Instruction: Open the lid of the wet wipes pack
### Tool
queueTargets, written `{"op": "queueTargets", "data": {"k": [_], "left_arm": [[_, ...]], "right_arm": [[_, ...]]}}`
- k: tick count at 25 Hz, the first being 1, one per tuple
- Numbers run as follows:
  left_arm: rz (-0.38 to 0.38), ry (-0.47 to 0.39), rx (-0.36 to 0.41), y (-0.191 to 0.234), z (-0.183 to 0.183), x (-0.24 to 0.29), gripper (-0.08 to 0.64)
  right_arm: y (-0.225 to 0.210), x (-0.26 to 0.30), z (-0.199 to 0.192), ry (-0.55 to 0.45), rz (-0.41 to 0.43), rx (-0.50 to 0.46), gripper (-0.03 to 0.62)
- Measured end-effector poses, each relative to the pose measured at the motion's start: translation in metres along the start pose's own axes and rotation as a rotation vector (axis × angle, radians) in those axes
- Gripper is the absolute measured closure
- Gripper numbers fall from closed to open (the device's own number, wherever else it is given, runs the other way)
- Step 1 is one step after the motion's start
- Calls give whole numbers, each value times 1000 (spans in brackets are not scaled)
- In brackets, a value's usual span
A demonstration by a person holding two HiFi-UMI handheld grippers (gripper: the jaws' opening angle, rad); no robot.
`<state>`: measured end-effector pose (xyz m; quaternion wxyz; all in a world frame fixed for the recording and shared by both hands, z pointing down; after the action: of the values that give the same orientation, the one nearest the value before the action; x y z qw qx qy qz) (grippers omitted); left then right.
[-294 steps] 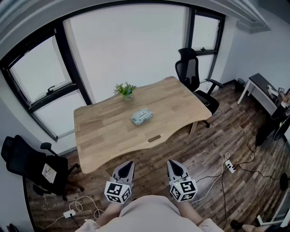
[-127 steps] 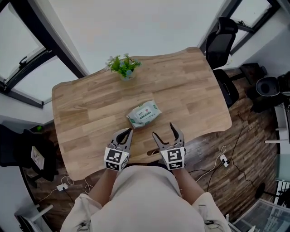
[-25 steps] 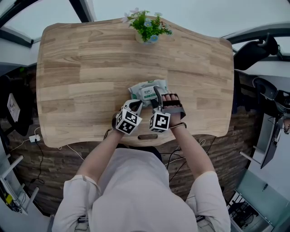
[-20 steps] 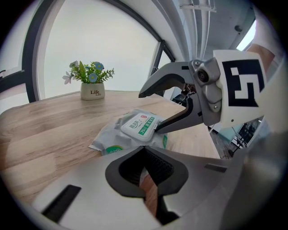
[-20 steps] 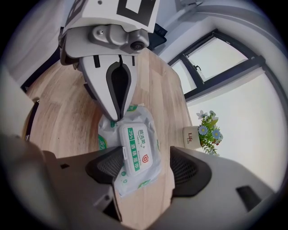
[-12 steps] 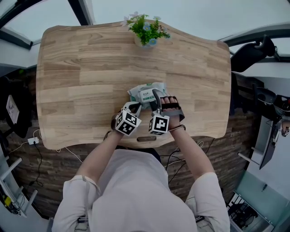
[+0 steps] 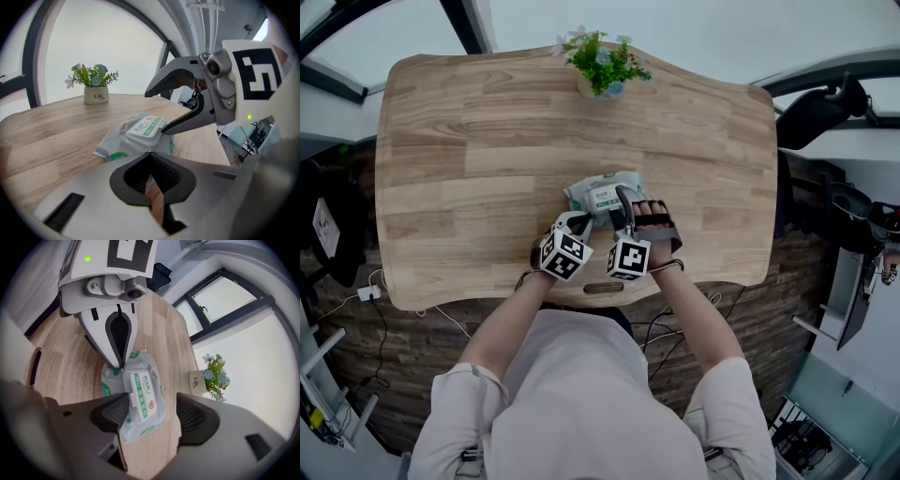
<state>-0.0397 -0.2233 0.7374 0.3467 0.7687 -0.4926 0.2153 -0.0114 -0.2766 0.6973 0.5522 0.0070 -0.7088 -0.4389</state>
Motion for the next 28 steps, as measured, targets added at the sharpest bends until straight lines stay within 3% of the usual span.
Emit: {"op": "queueTargets", "data": {"k": [1, 2, 3, 14, 28], "left_arm": [[0, 0, -1, 0, 0, 0, 540], [-1, 0, -1, 0, 0, 0, 540], [-1, 0, -2, 0, 0, 0, 540], [1, -7, -9, -1, 0, 0, 540], [-6, -15, 13, -2, 1, 0, 540]], "right_arm": [[-3, -2, 1, -5, -19, 1, 287], [-8, -5, 2, -12, -41, 3, 373], [-12, -6, 4, -18, -57, 7, 402], [-38, 3, 1, -22, -89, 96, 403], [-59, 35, -15, 28, -105, 307, 483]]}}
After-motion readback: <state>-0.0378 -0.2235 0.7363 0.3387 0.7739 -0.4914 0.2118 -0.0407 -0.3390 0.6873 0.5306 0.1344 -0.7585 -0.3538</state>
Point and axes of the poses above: the fingertips, and each gripper's own axes: x forward along the fingers, y to its left, z out of its top, the point moved 2 cm from there along -x, backward along the fingers, and after that the axes turned 9 degrees about -x, right-handed, at the moved point
